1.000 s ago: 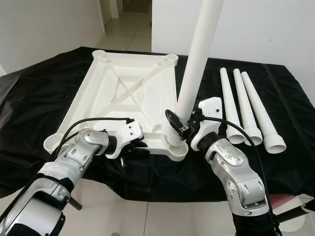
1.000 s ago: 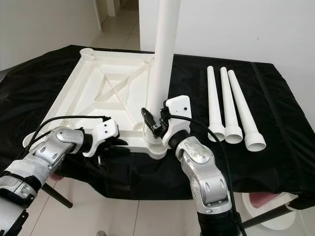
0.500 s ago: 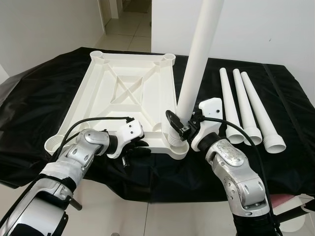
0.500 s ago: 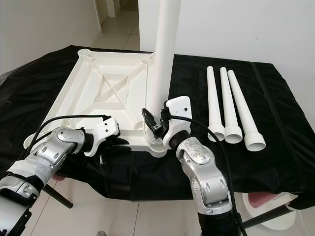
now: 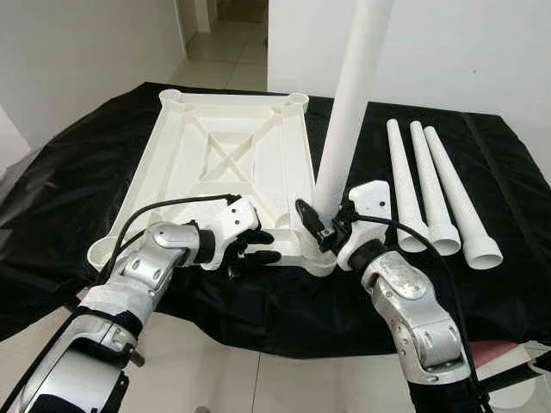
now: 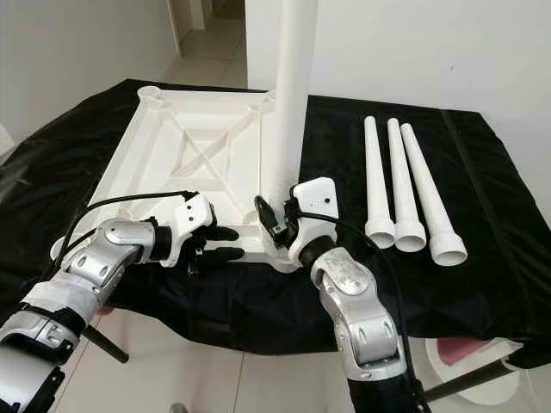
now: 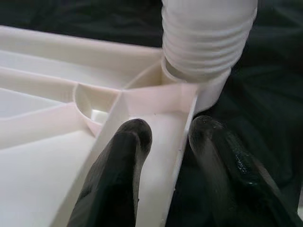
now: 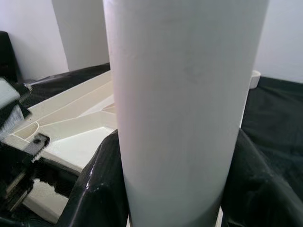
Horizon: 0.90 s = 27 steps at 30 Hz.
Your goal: Building children table
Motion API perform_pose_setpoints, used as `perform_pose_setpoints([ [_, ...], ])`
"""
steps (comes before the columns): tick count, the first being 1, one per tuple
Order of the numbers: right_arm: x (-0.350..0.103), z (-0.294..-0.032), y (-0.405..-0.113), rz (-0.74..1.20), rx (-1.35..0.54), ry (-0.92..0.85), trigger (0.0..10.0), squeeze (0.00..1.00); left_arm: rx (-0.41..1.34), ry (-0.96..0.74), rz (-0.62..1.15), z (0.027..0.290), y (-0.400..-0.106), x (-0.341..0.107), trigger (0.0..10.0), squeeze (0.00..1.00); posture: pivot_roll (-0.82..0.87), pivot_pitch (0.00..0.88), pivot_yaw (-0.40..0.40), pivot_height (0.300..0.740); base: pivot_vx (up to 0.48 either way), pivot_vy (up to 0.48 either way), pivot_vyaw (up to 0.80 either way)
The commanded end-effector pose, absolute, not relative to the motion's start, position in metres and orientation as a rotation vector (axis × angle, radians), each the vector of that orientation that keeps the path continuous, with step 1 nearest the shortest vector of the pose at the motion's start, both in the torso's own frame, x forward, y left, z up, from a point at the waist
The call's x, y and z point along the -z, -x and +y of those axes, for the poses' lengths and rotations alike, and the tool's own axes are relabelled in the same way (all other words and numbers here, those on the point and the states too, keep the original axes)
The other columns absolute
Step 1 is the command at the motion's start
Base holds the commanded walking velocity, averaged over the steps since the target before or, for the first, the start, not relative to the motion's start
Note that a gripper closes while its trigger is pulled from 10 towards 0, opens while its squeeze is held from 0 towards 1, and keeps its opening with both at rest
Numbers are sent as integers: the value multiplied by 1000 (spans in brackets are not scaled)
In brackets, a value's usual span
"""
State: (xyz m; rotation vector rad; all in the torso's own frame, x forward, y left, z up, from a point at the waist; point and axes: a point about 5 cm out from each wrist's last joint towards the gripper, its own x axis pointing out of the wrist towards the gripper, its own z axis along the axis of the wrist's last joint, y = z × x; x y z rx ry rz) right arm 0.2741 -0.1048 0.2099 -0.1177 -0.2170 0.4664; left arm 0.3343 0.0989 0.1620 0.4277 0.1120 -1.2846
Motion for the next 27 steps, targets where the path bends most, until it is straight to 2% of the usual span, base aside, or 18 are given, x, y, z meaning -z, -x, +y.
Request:
perform_pose_setpoints([
  [1, -212, -104, -274, -233, -470, 126, 10000, 0, 1227, -412, 96, 100, -337, -165, 10000, 0, -98, 76, 25, 740, 0, 0, 0],
  [9, -212, -104, -275, -241, -468, 125, 10000, 0, 1225, -396, 83, 100, -337, -168, 10000, 0, -96, 76, 25, 740, 0, 0, 0],
  [14, -191, -118, -280, -221, -401, 130, 10000, 0, 1216, -317, 89, 101, -335, -173, 10000, 0, -93, 76, 39, 740, 0, 0, 0],
  [27, -174, -118, -292, -208, -398, 110, 10000, 0, 1222, -403, 131, 97, -331, -160, 10000, 0, -88, 72, 47, 740, 0, 0, 0],
])
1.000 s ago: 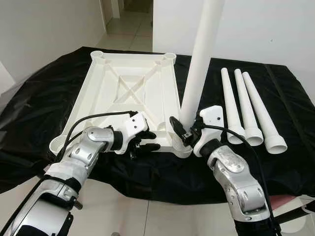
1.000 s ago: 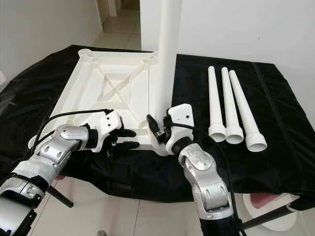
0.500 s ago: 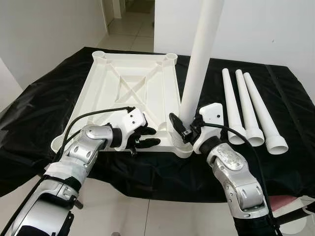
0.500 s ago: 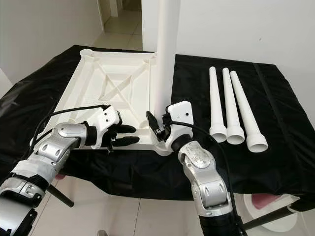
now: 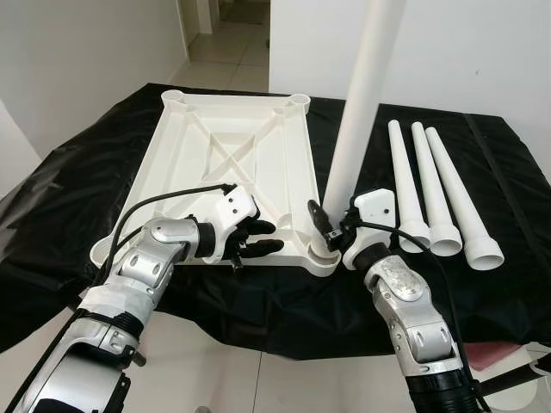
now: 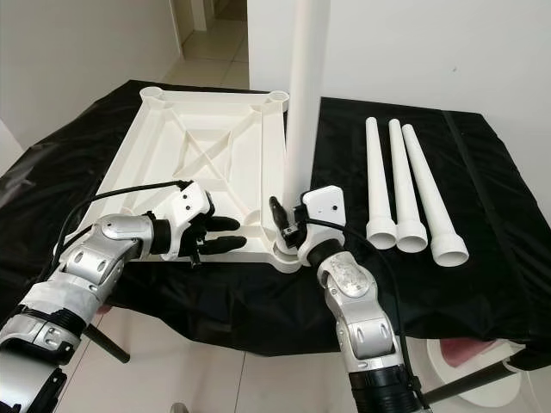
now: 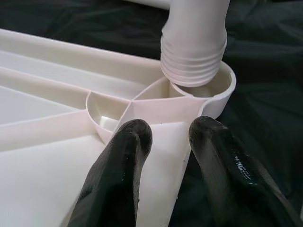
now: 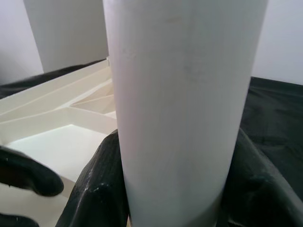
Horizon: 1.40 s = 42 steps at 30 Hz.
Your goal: Building children table
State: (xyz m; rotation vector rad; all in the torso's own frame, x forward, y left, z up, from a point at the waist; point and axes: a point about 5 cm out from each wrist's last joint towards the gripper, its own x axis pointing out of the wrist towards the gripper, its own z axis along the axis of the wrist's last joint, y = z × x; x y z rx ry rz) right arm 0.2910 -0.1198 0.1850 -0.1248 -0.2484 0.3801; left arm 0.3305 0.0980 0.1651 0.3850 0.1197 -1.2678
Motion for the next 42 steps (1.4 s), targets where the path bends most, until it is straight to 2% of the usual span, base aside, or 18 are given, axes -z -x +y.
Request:
perform_pose_setpoints([
  [1, -173, -116, -291, -205, -409, 105, 10000, 0, 1221, -403, 133, 97, -331, -160, 10000, 0, -88, 72, 47, 740, 0, 0, 0],
  [8, -165, -106, -285, -171, -510, 101, 10000, 0, 1209, -405, 146, 98, -331, -159, 10000, 0, -85, 70, 46, 740, 0, 0, 0],
  [14, -164, -111, -277, -167, -513, 112, 10000, 0, 1196, -408, 150, 100, -332, -157, 10000, 0, -84, 71, 39, 740, 0, 0, 0],
  [18, -152, -126, -267, -130, -483, 140, 10000, 0, 1188, -395, 151, 100, -332, -156, 10000, 0, -97, 71, 37, 740, 0, 0, 0],
  [28, -151, -128, -275, -121, -466, 142, 10000, 0, 1188, -395, 150, 99, -333, -157, 10000, 0, -103, 66, 47, 740, 0, 0, 0],
  [31, -154, -124, -287, -121, -486, 141, 10000, 0, 1187, -388, 148, 99, -333, -158, 10000, 0, -100, 63, 54, 740, 0, 0, 0],
  [42, -141, -131, -279, -66, -480, 129, 10000, 0, 1166, -383, 155, 104, -333, -158, 10000, 0, -82, 67, 44, 740, 0, 0, 0],
])
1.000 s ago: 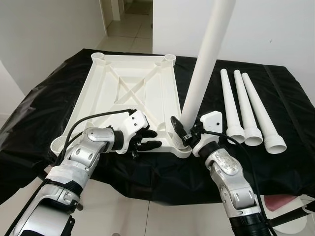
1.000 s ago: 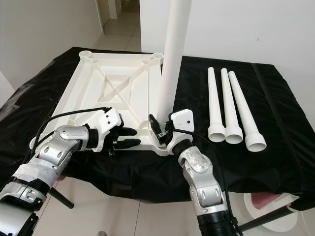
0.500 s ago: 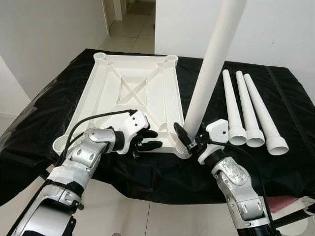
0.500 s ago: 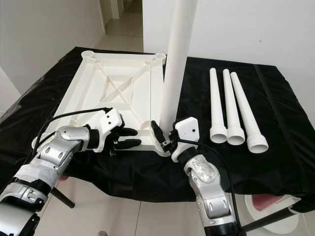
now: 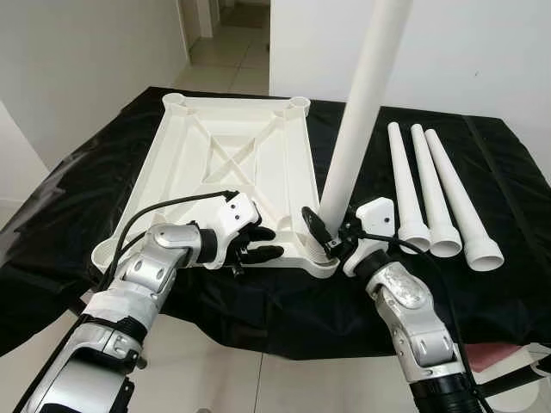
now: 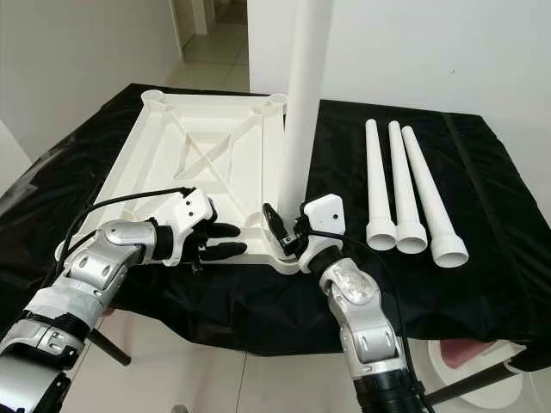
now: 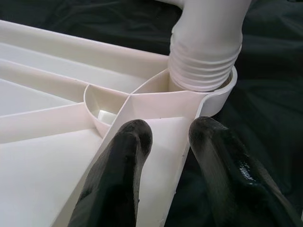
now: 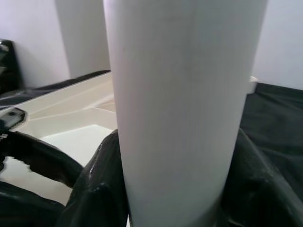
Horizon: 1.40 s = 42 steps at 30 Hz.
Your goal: Building children table
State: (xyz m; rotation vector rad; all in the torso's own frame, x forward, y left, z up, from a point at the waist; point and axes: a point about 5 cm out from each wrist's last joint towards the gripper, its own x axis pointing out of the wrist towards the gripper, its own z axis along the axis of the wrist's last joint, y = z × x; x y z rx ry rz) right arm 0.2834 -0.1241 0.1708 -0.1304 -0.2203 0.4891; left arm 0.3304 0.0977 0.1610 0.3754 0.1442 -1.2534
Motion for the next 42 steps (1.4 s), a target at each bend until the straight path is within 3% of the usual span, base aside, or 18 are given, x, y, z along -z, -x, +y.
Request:
perform_pose_setpoints([
  [1, -141, -131, -279, -66, -480, 129, 10000, 0, 1166, -383, 155, 104, -333, -158, 10000, 0, -82, 67, 44, 740, 0, 0, 0],
  [12, -134, -139, -276, -32, -464, 140, 10000, 0, 1163, -381, 160, 102, -334, -157, 10000, 0, -90, 71, 50, 740, 0, 0, 0],
  [23, -135, -126, -286, 34, -610, 139, 10000, 0, 1156, -377, 162, 102, -334, -157, 10000, 0, -84, 80, 60, 740, 0, 0, 0],
  [30, -126, -134, -275, 72, -763, 141, 10000, 0, 1146, -378, 163, 106, -334, -159, 10000, 0, -78, 86, 66, 740, 0, 0, 0],
  [42, -120, -146, -285, 135, -765, 131, 10000, 0, 1136, -376, 167, 107, -335, -159, 10000, 0, -78, 91, 74, 740, 0, 0, 0],
])
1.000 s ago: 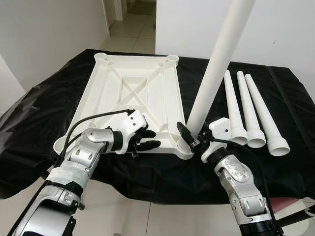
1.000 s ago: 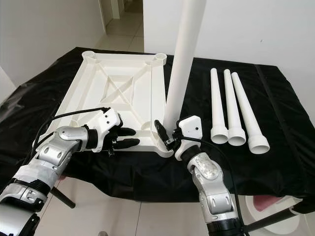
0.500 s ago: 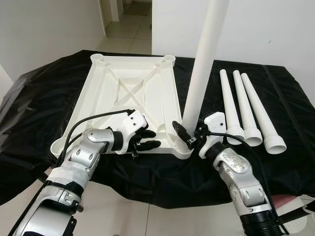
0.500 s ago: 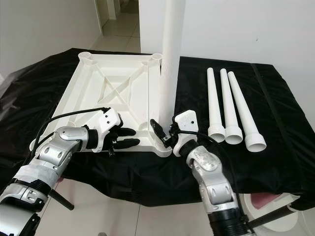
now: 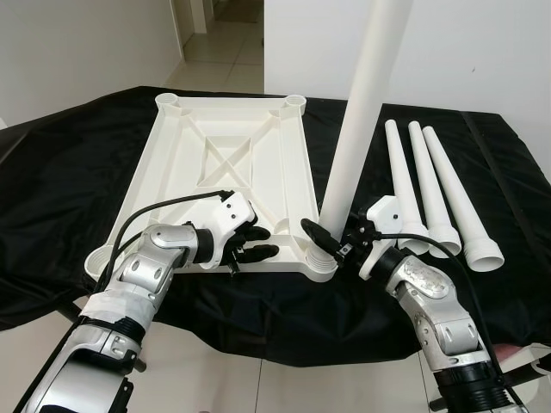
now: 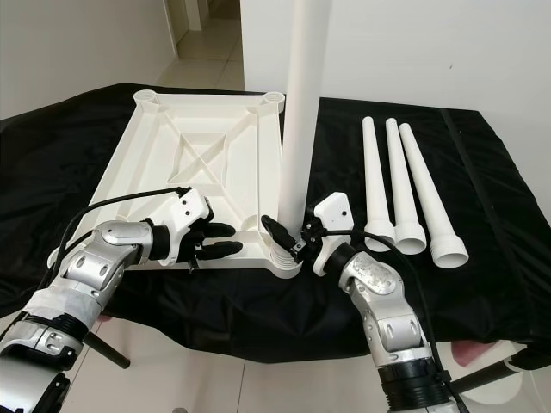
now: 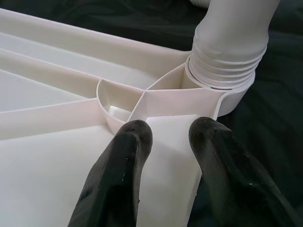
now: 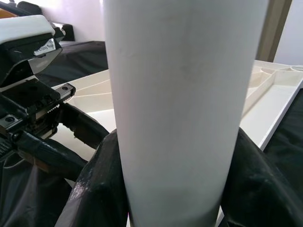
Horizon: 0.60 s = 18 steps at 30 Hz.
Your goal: Building children table
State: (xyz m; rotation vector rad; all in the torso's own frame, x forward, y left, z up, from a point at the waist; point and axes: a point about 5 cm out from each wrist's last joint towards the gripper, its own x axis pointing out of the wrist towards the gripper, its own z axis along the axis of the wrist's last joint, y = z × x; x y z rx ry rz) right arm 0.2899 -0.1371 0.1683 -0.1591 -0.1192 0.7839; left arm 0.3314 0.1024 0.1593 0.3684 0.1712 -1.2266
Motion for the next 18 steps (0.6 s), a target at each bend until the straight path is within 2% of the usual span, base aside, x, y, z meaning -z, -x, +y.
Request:
perform_pose_setpoints([
  [1, -118, -147, -286, 140, -757, 141, 10000, 0, 1133, -375, 168, 107, -335, -159, 10000, 0, -78, 91, 74, 740, 0, 0, 0],
  [5, -114, -145, -286, 151, -729, 142, 10000, 0, 1128, -373, 167, 108, -336, -159, 10000, 0, -75, 91, 70, 740, 0, 0, 0],
  [10, -99, -133, -274, 145, -607, 139, 10000, 0, 1113, -365, 167, 109, -336, -159, 10000, 0, -75, 93, 64, 740, 0, 0, 0],
  [13, -98, -132, -273, 142, -604, 137, 10000, 0, 1112, -365, 168, 109, -336, -158, 10000, 0, -75, 93, 64, 740, 0, 0, 0],
  [18, -94, -142, -272, 144, -440, 137, 10000, 0, 1106, -362, 169, 110, -337, -159, 10000, 0, -81, 96, 63, 740, 0, 0, 0],
])
